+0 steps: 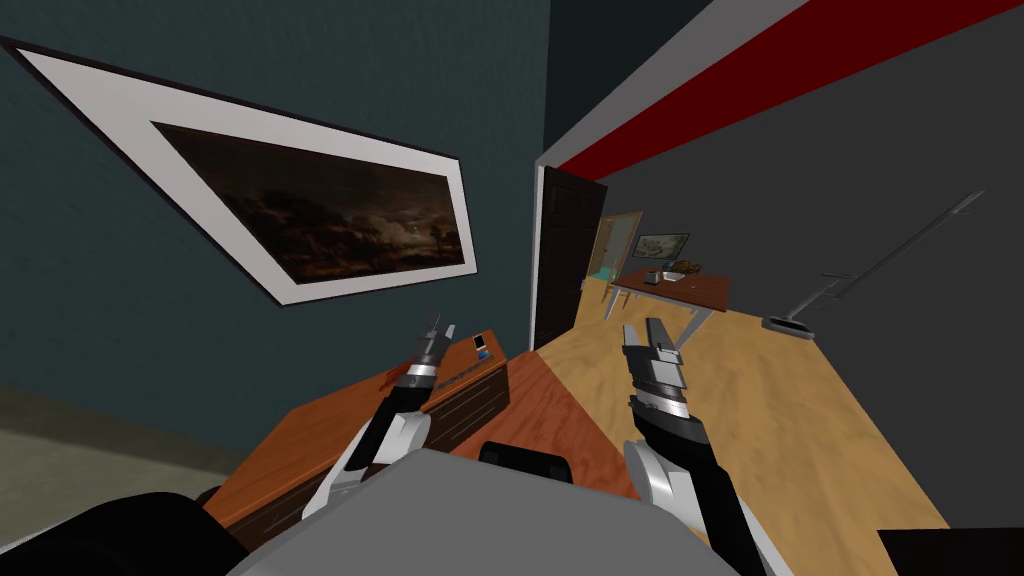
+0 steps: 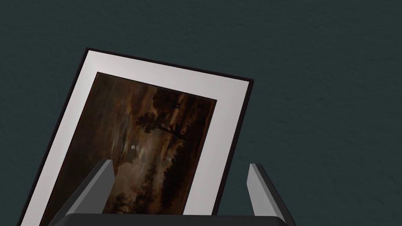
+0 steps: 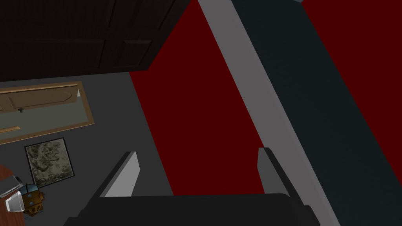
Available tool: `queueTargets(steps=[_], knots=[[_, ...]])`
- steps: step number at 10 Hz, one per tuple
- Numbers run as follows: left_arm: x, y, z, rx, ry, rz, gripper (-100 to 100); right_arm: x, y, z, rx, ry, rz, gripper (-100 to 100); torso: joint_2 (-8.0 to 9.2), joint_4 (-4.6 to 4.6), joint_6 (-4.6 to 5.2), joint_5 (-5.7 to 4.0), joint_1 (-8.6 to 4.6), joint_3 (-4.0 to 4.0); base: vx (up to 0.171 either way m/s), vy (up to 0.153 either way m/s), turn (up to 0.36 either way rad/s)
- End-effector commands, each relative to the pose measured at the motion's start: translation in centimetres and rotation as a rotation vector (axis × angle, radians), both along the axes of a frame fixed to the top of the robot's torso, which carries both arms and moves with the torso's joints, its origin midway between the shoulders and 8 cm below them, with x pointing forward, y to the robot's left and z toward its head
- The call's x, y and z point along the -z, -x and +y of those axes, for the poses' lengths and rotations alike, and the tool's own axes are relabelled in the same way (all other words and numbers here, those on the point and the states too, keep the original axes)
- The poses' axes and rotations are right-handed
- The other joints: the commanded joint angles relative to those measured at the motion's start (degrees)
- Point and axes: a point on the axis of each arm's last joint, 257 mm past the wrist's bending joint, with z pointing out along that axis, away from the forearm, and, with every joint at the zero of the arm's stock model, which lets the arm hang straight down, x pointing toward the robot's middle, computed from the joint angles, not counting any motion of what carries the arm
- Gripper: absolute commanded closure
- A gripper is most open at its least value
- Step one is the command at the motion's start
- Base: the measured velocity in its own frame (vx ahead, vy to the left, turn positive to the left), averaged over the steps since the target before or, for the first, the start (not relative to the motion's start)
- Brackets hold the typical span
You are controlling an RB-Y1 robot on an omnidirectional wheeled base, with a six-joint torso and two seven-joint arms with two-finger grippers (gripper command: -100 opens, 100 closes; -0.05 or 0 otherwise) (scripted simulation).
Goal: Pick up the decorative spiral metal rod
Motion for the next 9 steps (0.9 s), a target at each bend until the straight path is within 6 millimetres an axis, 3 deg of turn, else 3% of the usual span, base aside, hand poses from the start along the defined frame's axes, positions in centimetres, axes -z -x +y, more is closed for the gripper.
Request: queueTargets(steps=[1, 2, 3, 4, 5, 6, 7, 8, 9], knots=[[3.0, -1.1, 0.9, 0.005, 0.025, 0.086, -100, 0.0, 0.0, 0.0, 0.0, 0.0, 0.0, 0, 0.0, 0.0, 0.0, 0.0, 0.0, 0.0, -0.037, 0.064, -0.021], [3.5, -1.2, 1.0, 0.003, 0.026, 0.097, -100, 0.0, 0.0, 0.0, 0.0, 0.0, 0.0, 0, 0.04, 0.01, 0.01, 0.01, 0.04, 0.02, -0.021, 0.044, -0.012], [5.8, -1.9, 1.7, 0.002, 0.046, 0.161, -100, 0.0, 0.0, 0.0, 0.0, 0.0, 0.0, 0, 0.0, 0.01, 0.0, 0.0, -0.02, 0.01, -0.014, 0.043, -0.013], [5.8, -1.9, 1.7, 0.002, 0.046, 0.161, -100, 0.0, 0.0, 0.0, 0.0, 0.0, 0.0, 0, -0.02, 0.0, 0.0, 0.0, -0.02, -0.01, -0.01, 0.034, -0.012], [8.2, -2.4, 2.5, -0.001, 0.068, 0.226, -100, 0.0, 0.0, 0.0, 0.0, 0.0, 0.0, 0, -0.04, 0.0, 0.0, -0.01, -0.07, -0.02, -0.01, 0.036, -0.023], [8.2, -2.4, 2.5, -0.001, 0.069, 0.227, -100, 0.0, 0.0, 0.0, 0.0, 0.0, 0.0, 0, -0.05, -0.01, 0.0, -0.01, -0.06, -0.03, -0.012, 0.031, -0.011], [10.6, -2.8, 3.3, -0.007, 0.092, 0.291, -100, 0.0, 0.0, 0.0, 0.0, 0.0, 0.0, 0, -0.05, 0.0, 0.0, -0.02, -0.08, -0.02, -0.013, 0.036, -0.024], [10.8, -2.8, 3.4, -0.007, 0.093, 0.296, -100, 0.0, 0.0, 0.0, 0.0, 0.0, 0.0, 0, -0.04, -0.01, 0.0, -0.01, -0.07, -0.02, -0.012, 0.033, -0.015], [13.3, -3.1, 4.2, -0.014, 0.119, 0.361, -100, 0.0, 0.0, 0.0, 0.0, 0.0, 0.0, 0, -0.05, 0.0, 0.0, -0.02, -0.08, -0.02, -0.014, 0.042, -0.031]])
